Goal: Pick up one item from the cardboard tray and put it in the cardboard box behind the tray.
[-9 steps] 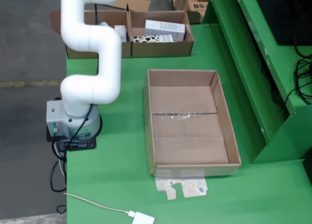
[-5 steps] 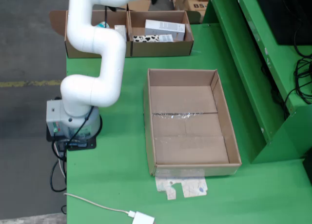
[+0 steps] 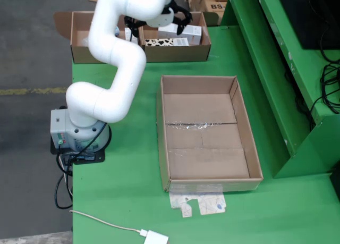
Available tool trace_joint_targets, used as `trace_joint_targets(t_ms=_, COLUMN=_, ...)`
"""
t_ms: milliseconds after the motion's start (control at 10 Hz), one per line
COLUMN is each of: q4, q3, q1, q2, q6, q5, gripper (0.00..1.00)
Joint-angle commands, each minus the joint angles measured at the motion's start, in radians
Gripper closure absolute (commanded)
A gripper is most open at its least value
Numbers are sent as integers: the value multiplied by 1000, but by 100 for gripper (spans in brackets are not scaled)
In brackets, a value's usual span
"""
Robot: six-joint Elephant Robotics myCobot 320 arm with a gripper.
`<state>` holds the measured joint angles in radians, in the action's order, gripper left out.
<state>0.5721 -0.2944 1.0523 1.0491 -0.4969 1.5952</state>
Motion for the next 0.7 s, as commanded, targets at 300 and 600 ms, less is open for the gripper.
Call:
trace_joint_targets(t_ms=300, q4=1196, q3=-1548, q1=-1165, q2=101, q6=-167, q5=254, gripper=0)
trace_joint_targets(t_ms=600, q4=1451, q3=-1599, q1=-1316, q2=-89, q6=-215, q5=292, gripper=0)
